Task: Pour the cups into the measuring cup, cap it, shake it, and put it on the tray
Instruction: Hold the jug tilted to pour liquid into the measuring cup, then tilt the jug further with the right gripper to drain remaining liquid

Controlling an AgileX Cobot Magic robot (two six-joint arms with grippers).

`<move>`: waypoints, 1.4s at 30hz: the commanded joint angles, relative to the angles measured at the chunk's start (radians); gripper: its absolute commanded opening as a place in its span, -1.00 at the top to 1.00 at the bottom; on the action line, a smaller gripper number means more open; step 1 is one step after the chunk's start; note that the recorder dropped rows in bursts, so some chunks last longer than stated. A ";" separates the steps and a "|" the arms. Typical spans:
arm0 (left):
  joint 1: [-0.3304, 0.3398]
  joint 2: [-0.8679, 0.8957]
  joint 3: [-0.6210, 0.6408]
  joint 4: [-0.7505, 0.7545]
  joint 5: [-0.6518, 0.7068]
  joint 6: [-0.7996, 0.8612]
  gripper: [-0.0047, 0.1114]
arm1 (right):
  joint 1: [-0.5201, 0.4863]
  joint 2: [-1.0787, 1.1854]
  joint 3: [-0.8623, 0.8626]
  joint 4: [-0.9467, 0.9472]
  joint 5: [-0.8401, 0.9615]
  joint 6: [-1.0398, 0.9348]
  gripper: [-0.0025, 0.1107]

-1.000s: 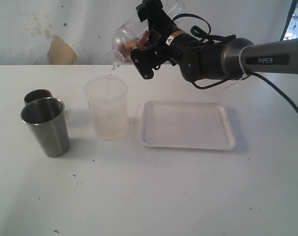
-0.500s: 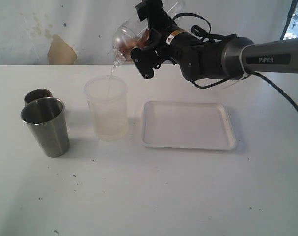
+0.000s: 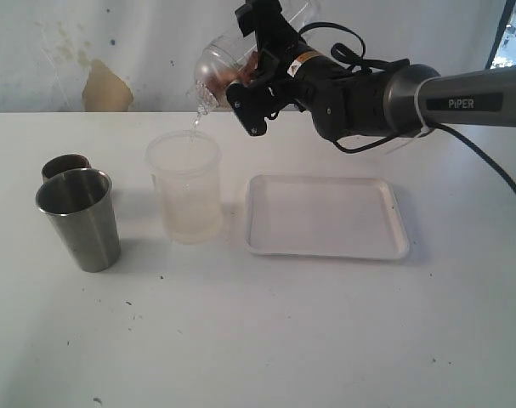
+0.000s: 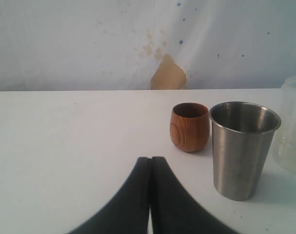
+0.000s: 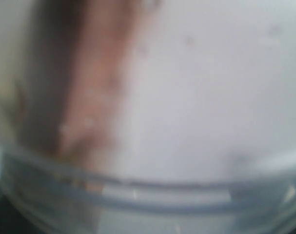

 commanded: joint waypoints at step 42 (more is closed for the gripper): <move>-0.002 -0.005 0.004 -0.009 -0.008 -0.001 0.92 | 0.003 -0.019 -0.010 -0.037 -0.133 -0.045 0.96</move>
